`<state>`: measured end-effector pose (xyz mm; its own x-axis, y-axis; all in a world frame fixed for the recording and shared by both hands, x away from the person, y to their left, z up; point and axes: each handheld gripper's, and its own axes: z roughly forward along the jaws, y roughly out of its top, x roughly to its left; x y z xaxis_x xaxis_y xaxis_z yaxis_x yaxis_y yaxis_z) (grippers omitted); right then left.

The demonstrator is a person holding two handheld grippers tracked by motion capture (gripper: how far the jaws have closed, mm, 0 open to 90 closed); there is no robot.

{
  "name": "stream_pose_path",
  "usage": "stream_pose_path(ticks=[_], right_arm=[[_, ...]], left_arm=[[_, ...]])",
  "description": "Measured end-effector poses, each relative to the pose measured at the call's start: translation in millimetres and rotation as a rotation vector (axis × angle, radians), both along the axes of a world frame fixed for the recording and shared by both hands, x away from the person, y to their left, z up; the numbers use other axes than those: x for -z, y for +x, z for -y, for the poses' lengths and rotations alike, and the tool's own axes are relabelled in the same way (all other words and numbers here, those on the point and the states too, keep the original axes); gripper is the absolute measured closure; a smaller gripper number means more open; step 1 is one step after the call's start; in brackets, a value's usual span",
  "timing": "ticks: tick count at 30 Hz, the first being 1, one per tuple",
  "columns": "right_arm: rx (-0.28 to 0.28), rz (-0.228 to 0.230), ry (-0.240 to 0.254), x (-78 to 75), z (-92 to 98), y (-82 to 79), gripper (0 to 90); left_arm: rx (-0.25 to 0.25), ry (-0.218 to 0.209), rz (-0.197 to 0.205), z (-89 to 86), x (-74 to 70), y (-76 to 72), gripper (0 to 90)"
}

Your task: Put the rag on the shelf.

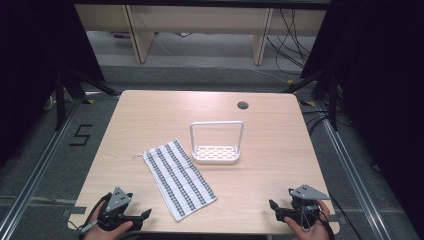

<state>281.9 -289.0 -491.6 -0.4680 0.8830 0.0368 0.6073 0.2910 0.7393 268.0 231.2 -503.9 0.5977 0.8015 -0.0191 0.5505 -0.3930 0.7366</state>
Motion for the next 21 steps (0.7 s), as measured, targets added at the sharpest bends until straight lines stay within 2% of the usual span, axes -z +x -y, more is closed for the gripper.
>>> stream_pose_path(ticks=[2,3,4,5,6,7,8,9,13,15,17,20,21], right_arm=[[0.005,0.003,0.001,0.1,-0.2,0.0,20.4],[0.004,0.009,-0.004,0.1,0.1,0.2,20.5],[0.027,-0.014,0.007,-1.0,-2.2,-2.0,21.5],[0.027,-0.014,0.007,-1.0,-2.2,-2.0,21.5],[-0.004,0.006,0.004,0.5,-2.1,0.3,22.1],[-0.004,0.006,0.004,0.5,-2.1,0.3,22.1],[0.007,0.002,0.013,-0.8,-4.1,-0.7,22.2],[-0.036,0.014,0.006,-0.7,-3.5,2.0,23.3],[-0.042,0.008,0.024,-2.3,-8.2,2.6,23.6],[-0.072,0.016,0.02,-3.2,-10.8,3.8,23.7],[-0.083,0.011,0.026,-3.6,-15.9,3.8,23.7],[-0.107,0.011,0.029,-4.8,-21.7,4.9,23.3],[-0.113,0.023,0.019,-5.5,-24.2,5.3,23.3]], left_arm=[[0.012,0.001,0.005,-0.4,0.4,0.2,14.8],[0.002,-0.006,-0.001,1.1,0.5,-0.9,14.9],[0.007,-0.017,0.001,3.9,0.8,-1.1,14.8],[0.007,-0.017,0.001,3.9,0.8,-1.1,14.8],[-0.002,-0.016,0.006,5.5,1.3,-1.1,14.8],[0.01,-0.025,0.002,6.5,1.0,-2.2,14.8],[0.031,-0.016,0.004,6.9,0.4,-2.3,14.9],[0.037,-0.029,0.0,10.1,0.4,-3.5,14.8],[0.053,-0.027,0.002,13.7,0.4,-4.1,14.9],[0.055,-0.037,0.0,17.0,0.2,-5.5,14.8],[0.055,-0.028,0.003,19.8,0.3,-5.9,14.9],[0.063,-0.054,0.008,24.1,1.2,-7.3,14.9],[0.071,-0.047,0.006,24.1,0.7,-7.4,14.9]])
